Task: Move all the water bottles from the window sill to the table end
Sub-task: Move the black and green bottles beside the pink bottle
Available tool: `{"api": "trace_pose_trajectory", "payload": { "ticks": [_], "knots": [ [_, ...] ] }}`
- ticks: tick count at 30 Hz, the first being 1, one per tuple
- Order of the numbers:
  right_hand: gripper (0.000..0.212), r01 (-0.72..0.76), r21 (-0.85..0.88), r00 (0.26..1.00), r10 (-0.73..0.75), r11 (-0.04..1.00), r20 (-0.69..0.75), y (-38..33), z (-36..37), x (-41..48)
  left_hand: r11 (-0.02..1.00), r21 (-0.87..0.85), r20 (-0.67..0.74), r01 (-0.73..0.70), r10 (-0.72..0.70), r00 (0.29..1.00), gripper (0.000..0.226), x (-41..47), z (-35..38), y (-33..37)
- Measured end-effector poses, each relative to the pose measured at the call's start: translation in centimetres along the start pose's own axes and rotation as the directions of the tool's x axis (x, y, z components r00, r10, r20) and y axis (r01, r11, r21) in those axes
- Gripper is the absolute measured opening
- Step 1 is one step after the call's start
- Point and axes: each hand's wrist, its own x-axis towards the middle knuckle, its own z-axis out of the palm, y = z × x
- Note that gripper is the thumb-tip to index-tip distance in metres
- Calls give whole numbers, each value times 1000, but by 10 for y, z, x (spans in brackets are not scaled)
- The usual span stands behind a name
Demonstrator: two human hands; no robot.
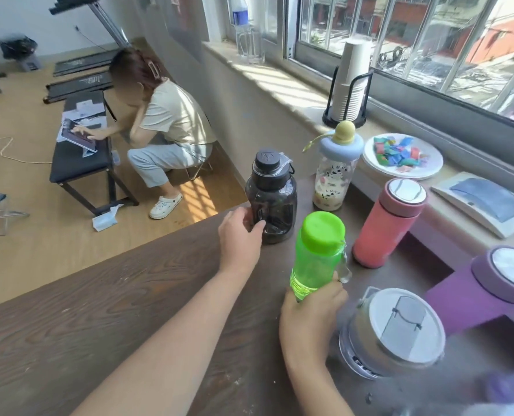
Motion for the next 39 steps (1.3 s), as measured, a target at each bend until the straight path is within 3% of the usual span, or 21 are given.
{"api": "trace_pose_trajectory", "payload": {
  "ticks": [4, 8, 12, 17, 24, 30, 39],
  "knots": [
    [56, -18, 43, 1000, 19, 999, -21, 0, -1, 6, 996, -84, 10, -8, 8, 1000, 6, 3, -2, 3],
    [47, 18, 109, 1000, -16, 994, -19, 1, -3, 7, 993, -119, 4, 5, -4, 1000, 8, 4, -4, 0],
    [41, 146, 51, 989, -146, 988, 1, -2, 3, 0, 991, -134, -22, 23, -27, 999, 11, -5, -21, -11],
    [37, 169, 128, 977, -183, 977, 107, -19, 18, -24, 991, -126, -61, 44, -52, 997, 7, -29, -71, -44],
    [29, 229, 179, 920, -273, 957, 280, -49, 54, -90, 989, -97, -253, 112, -133, 958, 11, -81, -182, -113],
    [36, 321, 218, 796, -387, 922, 465, -86, 89, -179, 975, -92, -413, 201, -221, 883, 10, -147, -293, -173],
    [34, 457, 313, 508, -534, 832, 676, -124, 143, -350, 930, -112, -639, 350, -337, 692, 12, -267, -435, -253]
  ]
}}
